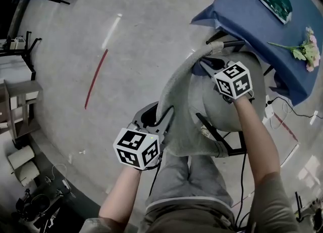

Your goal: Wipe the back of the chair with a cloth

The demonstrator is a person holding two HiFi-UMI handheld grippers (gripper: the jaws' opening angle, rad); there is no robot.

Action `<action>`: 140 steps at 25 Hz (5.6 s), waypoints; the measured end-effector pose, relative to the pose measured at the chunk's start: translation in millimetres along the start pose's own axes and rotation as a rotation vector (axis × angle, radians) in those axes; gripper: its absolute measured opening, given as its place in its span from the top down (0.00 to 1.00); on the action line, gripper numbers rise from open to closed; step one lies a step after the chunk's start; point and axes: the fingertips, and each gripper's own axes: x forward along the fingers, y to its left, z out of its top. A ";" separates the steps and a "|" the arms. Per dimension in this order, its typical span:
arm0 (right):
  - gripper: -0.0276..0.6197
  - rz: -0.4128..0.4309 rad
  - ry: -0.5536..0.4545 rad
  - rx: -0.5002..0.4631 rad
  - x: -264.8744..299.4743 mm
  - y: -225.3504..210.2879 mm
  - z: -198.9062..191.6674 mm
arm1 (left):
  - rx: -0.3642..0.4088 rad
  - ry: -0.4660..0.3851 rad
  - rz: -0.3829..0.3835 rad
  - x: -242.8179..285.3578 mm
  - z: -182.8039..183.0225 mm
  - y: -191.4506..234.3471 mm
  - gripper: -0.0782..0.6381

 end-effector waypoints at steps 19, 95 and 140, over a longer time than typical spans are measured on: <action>0.85 0.471 0.227 -0.189 -36.4 209.1 -99.6 | 0.005 0.028 0.014 5.1 -1.9 2.7 0.67; 0.86 0.285 -0.083 0.458 -38.2 156.3 34.6 | 0.017 0.012 -0.062 -23.0 2.4 -3.0 0.66; 0.86 0.148 -0.456 0.129 -252.6 291.6 140.4 | 0.395 -0.210 0.056 -169.0 76.3 -61.9 0.85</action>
